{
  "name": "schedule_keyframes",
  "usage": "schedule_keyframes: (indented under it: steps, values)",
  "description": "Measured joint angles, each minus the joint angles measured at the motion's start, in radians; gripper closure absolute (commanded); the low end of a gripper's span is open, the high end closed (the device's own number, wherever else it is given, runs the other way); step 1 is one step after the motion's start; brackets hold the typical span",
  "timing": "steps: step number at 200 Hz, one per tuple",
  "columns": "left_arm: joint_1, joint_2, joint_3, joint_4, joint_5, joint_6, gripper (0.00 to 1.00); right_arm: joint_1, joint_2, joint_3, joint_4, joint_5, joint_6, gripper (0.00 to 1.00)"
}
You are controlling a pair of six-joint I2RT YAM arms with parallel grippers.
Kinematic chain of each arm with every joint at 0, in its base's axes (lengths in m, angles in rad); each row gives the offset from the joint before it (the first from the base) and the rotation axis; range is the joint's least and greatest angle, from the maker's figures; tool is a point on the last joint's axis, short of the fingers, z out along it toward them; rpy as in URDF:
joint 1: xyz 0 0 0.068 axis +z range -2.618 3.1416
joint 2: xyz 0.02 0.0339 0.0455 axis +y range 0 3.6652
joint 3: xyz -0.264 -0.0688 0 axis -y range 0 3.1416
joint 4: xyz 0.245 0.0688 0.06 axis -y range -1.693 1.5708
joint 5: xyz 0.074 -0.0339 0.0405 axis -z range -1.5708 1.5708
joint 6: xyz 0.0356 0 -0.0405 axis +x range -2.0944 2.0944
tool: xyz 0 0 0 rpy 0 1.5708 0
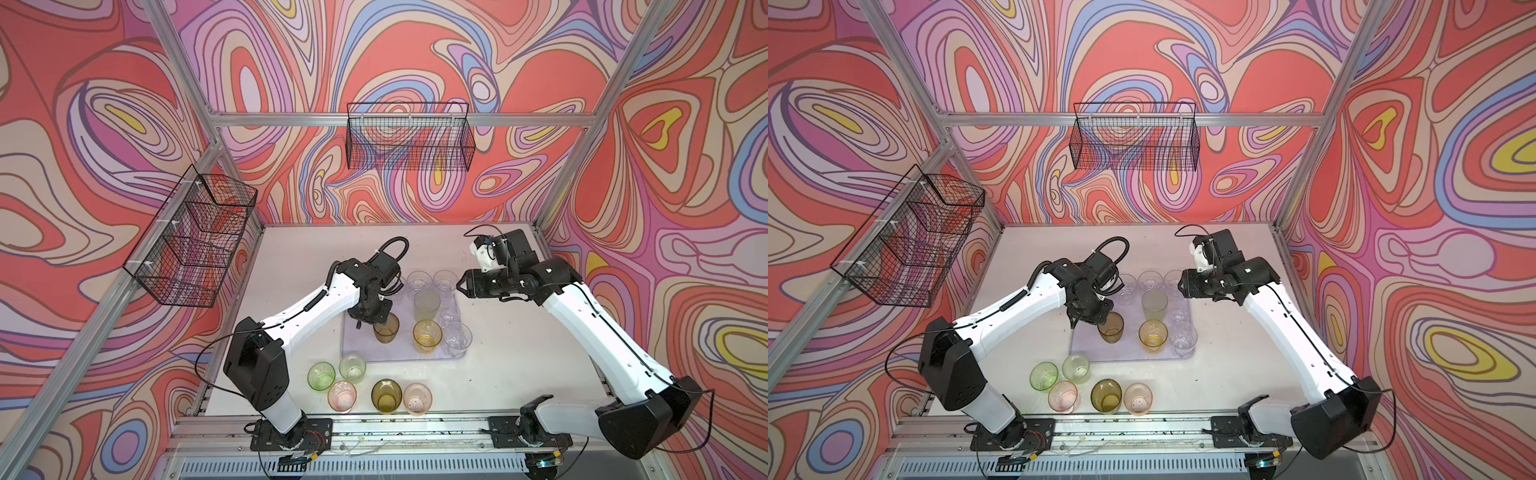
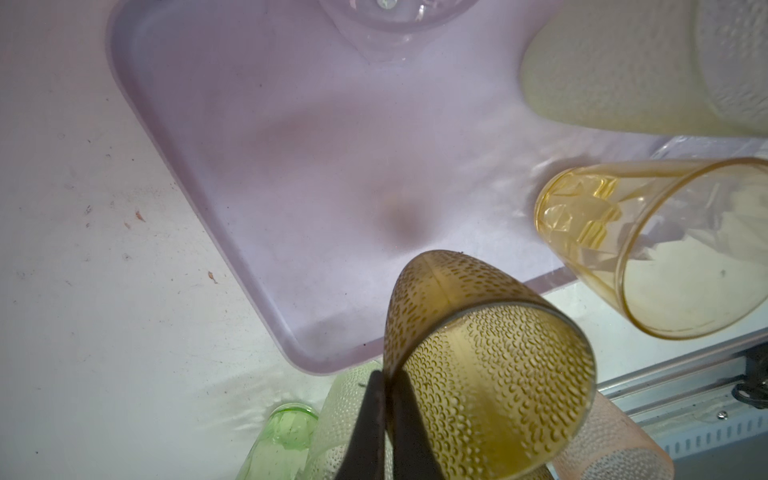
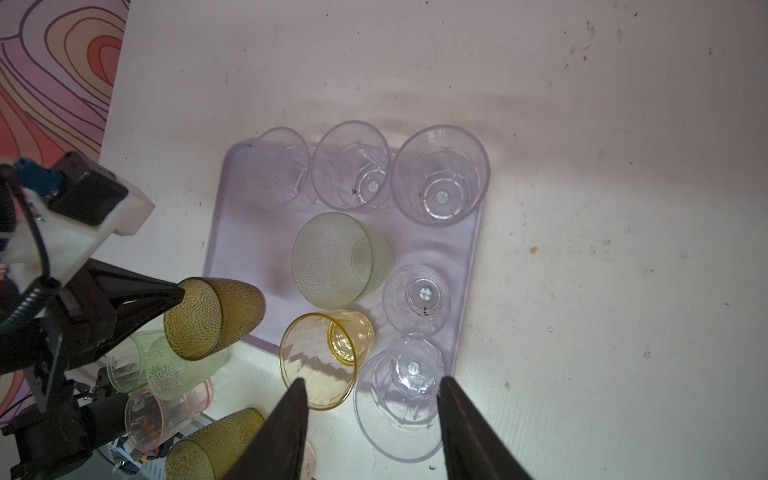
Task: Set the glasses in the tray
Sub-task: 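Lift the dark olive cup with the left gripper and carry it over the tray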
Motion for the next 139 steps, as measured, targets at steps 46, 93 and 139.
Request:
schedule_keyframes:
  steps: [46, 93, 139]
  values:
    - [0.000, 0.072, 0.071, 0.005, 0.001, 0.003, 1.00, 0.000, -0.012, -0.007, 0.003, -0.019, -0.006, 0.48]
    - [0.003, 0.105, 0.105, 0.016, 0.001, 0.003, 1.00, 0.000, -0.015, -0.007, 0.003, -0.036, -0.007, 0.47]
    - [0.010, 0.163, 0.138, 0.042, 0.004, -0.003, 1.00, 0.000, -0.015, -0.007, 0.003, -0.046, -0.008, 0.47]
